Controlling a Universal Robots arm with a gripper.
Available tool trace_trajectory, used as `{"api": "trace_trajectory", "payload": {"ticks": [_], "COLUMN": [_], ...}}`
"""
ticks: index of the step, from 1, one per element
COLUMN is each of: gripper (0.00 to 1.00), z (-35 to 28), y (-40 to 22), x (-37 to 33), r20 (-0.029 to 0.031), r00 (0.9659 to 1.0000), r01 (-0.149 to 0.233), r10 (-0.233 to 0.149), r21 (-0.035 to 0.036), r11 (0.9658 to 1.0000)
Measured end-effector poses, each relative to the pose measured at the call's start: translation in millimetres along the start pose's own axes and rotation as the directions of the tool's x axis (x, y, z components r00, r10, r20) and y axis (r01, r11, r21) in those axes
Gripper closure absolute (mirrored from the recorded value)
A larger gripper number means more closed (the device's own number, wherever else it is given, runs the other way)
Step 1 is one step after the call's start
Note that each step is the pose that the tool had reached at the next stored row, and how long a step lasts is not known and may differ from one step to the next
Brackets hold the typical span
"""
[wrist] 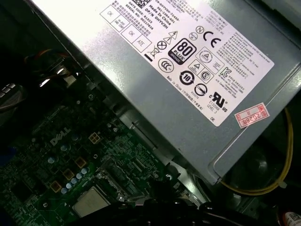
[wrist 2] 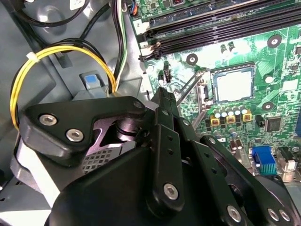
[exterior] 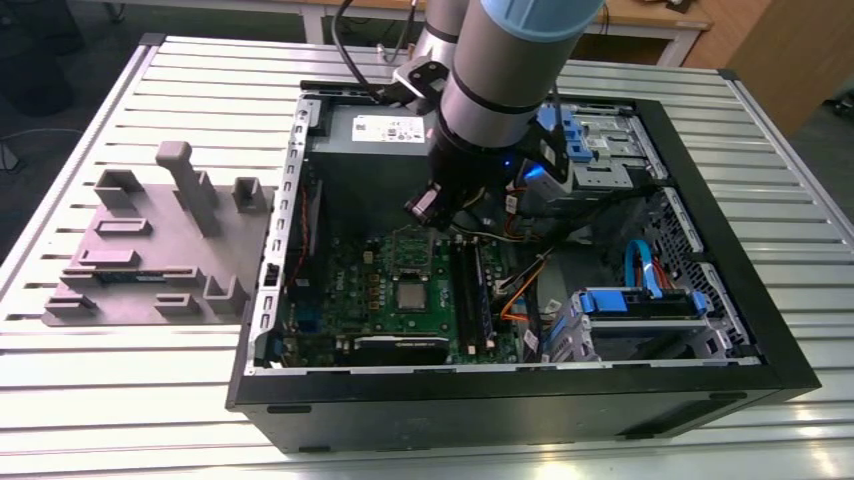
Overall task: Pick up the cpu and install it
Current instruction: 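Close the cpu cover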
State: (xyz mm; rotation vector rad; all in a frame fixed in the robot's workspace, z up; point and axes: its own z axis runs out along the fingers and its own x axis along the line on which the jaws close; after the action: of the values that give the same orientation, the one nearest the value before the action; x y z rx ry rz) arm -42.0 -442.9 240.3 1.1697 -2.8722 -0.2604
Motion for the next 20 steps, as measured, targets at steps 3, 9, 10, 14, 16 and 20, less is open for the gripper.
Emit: {"api": "trace_trajectory", "payload": {"ticks": [3,9,10,14,16,20], "gripper": [0.89,0.89,0.89,0.89,0.89,0.89], "z": [-0.7,-2.1,-2.2,-2.9,-3.3,-3.7], "y": [-0.1,0.4,0.5,0.7,0.8,0.8], "x": [0.6,1.1,1.1,1.2,1.2,1.1], "r20": [-0.0005,-0.0024,-0.0031,-0.0045,-0.0047,-0.0046], "r00": [1.0,0.9998,0.9998,0.9995,0.9994,0.9992], "r01": [0.003,0.017,0.021,0.031,0.035,0.039], "r10": [-0.003,-0.017,-0.021,-0.031,-0.035,-0.039], "r21": [-0.0001,-0.0005,-0.0005,-0.0012,-0.0017,-0.0024], "r11": [1.0,0.9999,0.9998,0.9995,0.9994,0.9992]}}
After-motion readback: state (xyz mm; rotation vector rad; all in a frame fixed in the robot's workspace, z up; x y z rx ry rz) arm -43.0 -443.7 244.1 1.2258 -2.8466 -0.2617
